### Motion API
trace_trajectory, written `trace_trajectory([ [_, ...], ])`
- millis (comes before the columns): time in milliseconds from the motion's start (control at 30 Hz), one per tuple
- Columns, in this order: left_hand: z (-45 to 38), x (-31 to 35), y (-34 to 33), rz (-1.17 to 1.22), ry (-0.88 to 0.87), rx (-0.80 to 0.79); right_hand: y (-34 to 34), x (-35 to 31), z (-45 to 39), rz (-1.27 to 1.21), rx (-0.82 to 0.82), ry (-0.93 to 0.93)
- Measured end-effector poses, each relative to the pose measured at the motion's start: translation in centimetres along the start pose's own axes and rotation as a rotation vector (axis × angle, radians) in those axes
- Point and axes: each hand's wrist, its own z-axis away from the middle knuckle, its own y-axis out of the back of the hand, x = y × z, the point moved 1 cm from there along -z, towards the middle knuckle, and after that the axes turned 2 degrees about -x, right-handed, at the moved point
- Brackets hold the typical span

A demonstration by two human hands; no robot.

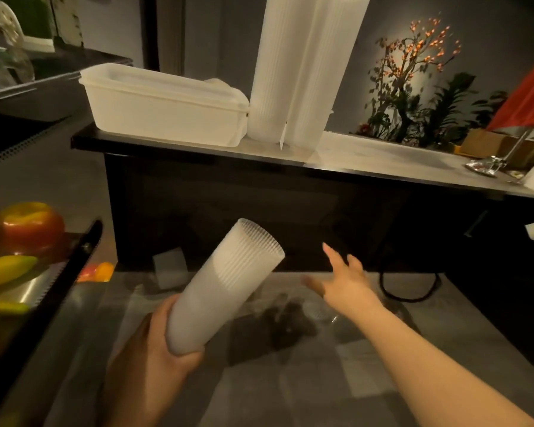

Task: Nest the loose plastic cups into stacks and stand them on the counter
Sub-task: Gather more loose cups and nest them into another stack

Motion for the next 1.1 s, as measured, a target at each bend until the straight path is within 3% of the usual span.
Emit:
trace_trajectory([
  [33,-0.2,-0.5,-0.5,0.039,-0.012,0.028,-1.3,1.6,-0.4,0.059,-0.062,-0.054],
  [100,0.3,-0.6,-1.2,0.050,-0.012,0.082,-3.8,3.8,-0.9,0.092,-0.118,0.008],
  [300,1.2,-1.2,-2.3,0.097,-0.095,0.270,-4.2,5.2,-2.8,0.131,0.014,0.154],
  [333,1.3,-1.1,-2.3,0.075,-0.100,0.265,-3.5,4.8,-3.1,0.028,0.040,0.154],
  [467,1.0,-2.0,-2.6,0.039,-0.105,0.246,1.6,0.0,-1.1,-0.776,0.065,0.011],
  [567,0.9,-2.3,-2.6,0.048,-0.089,0.246,5.5,-3.4,1.4,-0.916,-0.061,0.190],
  [667,0.7,-2.5,-2.5,0.069,-0.093,0.220,7.4,-6.9,3.6,-0.922,-0.221,0.354],
  [767,0.6,-2.7,-2.6,0.066,-0.095,0.232,7.6,-9.7,4.2,-0.699,-0.355,0.431],
  [867,0.7,-2.6,-2.5,0.082,-0.108,0.242,6.9,-11.4,4.3,-0.520,-0.339,0.458],
  [1100,1.0,-2.8,-2.6,0.186,-0.136,0.239,5.8,-13.2,4.3,-0.511,-0.339,0.444],
])
